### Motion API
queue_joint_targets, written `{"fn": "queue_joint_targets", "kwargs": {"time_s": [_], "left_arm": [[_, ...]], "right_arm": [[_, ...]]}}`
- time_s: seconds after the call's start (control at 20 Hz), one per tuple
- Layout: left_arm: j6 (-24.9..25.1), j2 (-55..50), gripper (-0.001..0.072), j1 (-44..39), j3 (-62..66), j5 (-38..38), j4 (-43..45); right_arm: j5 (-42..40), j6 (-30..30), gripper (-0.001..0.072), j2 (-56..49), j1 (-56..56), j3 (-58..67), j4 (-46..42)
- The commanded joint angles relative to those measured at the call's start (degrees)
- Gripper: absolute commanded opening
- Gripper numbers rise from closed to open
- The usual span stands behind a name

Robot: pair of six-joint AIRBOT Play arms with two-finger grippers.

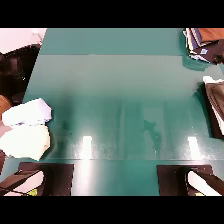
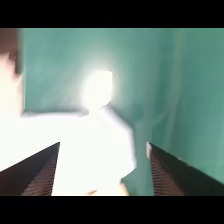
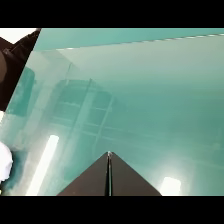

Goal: Fold the shirts.

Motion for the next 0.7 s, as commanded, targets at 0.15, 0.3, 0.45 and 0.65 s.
{"fn": "queue_joint_targets", "kwargs": {"time_s": [0.15,0.3,0.45,0.65], "left_arm": [[-2.3,0.3,0.0612,4.3,-25.5,12.8,4.9],[-3.6,-0.2,0.0611,4.3,-32.9,18.8,4.9],[-4.0,-0.3,0.0611,4.3,-34.4,20.7,4.9],[-4.4,-0.3,0.0105,4.3,-34.4,19.8,4.9]], "right_arm": [[-0.1,0.0,0.0012,0.0,0.0,0.0,0.0],[-0.2,0.0,0.0011,0.0,0.0,0.0,0.0],[-0.2,0.0,0.0011,0.0,0.0,0.0,0.0],[-0.2,0.0,0.0012,0.0,0.0,0.0,0.0]]}}
